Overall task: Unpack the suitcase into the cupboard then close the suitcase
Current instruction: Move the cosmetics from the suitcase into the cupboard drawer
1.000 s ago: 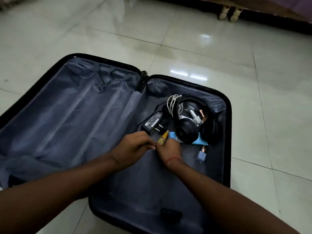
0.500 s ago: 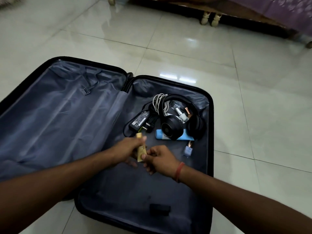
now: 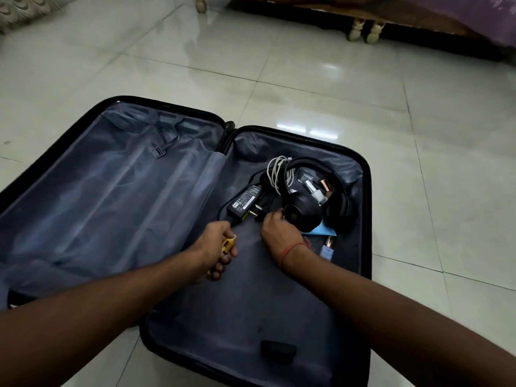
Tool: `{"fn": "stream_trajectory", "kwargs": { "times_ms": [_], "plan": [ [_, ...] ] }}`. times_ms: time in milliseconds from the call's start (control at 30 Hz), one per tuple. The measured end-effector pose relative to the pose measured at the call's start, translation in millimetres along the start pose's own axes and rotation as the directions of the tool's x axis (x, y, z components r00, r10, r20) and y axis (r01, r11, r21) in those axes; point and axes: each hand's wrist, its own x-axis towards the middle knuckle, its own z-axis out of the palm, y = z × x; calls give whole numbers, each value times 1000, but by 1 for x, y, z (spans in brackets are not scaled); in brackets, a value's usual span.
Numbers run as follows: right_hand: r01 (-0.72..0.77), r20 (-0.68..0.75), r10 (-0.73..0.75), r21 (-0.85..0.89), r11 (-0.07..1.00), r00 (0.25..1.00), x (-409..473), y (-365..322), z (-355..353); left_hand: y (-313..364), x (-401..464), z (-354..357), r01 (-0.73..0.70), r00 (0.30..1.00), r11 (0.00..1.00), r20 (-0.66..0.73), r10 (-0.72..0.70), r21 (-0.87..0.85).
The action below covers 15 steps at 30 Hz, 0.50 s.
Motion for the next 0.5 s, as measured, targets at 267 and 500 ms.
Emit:
{"fn": "stream_trajectory", "kwargs": {
  "times_ms": [267,500],
  "plan": [
    [69,-70,-54,250,966,996,-32,-4,-24,-11,12,-6,-203,969,979,-140,205,31],
    [-158,14,331,897,412,944,-43,17,-48,-15,11,14,-394,918,918,26,395,-36]
  ]
}}
